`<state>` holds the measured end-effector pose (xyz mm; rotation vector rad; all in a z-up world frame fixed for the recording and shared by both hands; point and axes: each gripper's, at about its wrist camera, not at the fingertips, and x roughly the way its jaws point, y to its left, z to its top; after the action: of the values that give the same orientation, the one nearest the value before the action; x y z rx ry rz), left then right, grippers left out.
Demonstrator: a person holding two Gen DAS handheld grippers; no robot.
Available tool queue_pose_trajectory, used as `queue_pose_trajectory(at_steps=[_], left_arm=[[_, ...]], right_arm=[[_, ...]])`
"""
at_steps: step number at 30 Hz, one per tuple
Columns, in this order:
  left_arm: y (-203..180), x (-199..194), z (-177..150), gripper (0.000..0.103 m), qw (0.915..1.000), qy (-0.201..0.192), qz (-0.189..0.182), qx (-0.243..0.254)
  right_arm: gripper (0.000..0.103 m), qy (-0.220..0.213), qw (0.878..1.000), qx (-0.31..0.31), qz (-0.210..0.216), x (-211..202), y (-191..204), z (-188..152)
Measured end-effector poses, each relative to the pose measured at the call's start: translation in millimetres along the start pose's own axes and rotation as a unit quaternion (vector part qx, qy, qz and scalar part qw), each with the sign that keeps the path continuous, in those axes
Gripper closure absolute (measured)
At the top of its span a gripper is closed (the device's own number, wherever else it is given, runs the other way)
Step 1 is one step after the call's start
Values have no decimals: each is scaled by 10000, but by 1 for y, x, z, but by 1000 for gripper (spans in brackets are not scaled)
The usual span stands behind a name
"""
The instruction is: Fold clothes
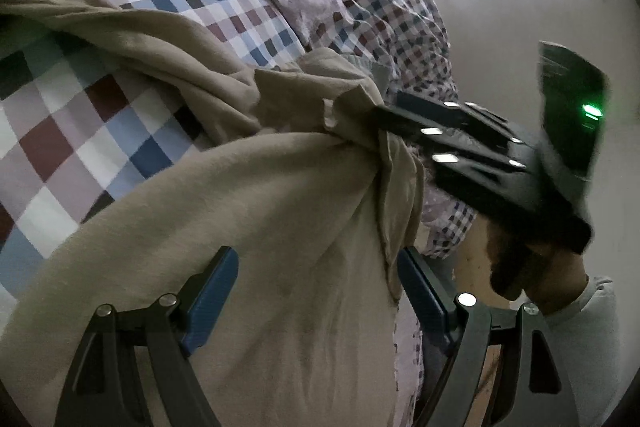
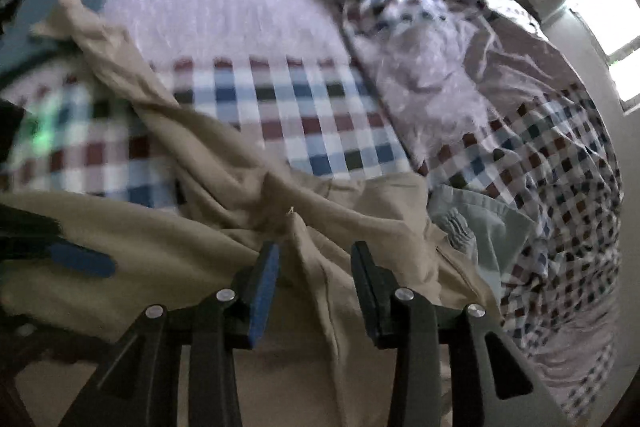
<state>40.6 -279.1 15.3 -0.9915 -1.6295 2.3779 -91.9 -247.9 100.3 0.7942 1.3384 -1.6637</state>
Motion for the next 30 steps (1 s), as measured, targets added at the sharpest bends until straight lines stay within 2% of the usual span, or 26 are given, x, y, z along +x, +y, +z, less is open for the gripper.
queue_pose_trajectory(at_steps=[1, 2, 3, 4, 8, 9, 11, 13, 15, 18, 20, 25, 27, 30], left_arm=[[1, -1, 1, 18, 10000, -9, -6, -24], [2, -1, 1, 18, 10000, -17, -27, -55], [2, -2, 2, 18, 9999, -21, -58, -89], [3, -3, 3, 18, 9999, -15, -98, -125], [6, -3, 4, 18, 9996, 22, -187, -213], [6, -3, 5, 18, 9995, 34, -196, -228], [7, -4, 4, 18, 9995, 52, -208, -248], [8, -5, 4, 18, 9994, 50, -231, -268], [9, -7, 5, 18, 9993, 40, -259, -284], [9, -8, 6, 18, 9992, 16, -275, -290], [11, -8, 7, 18, 9990, -19, -291, -347], [17, -16, 12, 18, 9982, -190, -290, -484], [20, -18, 15, 18, 9979, -238, -270, -535], [26, -21, 18, 18, 9972, -271, -269, -639]], right_arm=[[70, 43, 10000, 41, -2, 4, -1, -1], [90, 85, 9999, 83, -4, 8, -3, -2], [101, 128, 9998, 124, -6, 11, -4, -2], [101, 148, 9997, 182, -3, 14, -6, -3], [101, -369, 9955, 859, 124, -11, -33, -8], [101, -554, 9915, 1179, -35, -20, -48, -9], [101, -898, 9733, 2056, -492, -37, -87, -15], [101, -1143, 9428, 2971, -989, -52, -126, -28], [101, -1152, 9218, 3472, -1281, -60, -148, -37], [101, -1092, 9301, 3271, -1263, -62, -145, -32], [101, -985, 9446, 2894, -1192, -55, -123, -20], [101, -594, 9830, 1598, -681, -18, -34, 18], [101, -336, 9906, 1220, -523, 3, -6, 25], [101, 36, 9943, 1051, -195, 27, 21, 24]])
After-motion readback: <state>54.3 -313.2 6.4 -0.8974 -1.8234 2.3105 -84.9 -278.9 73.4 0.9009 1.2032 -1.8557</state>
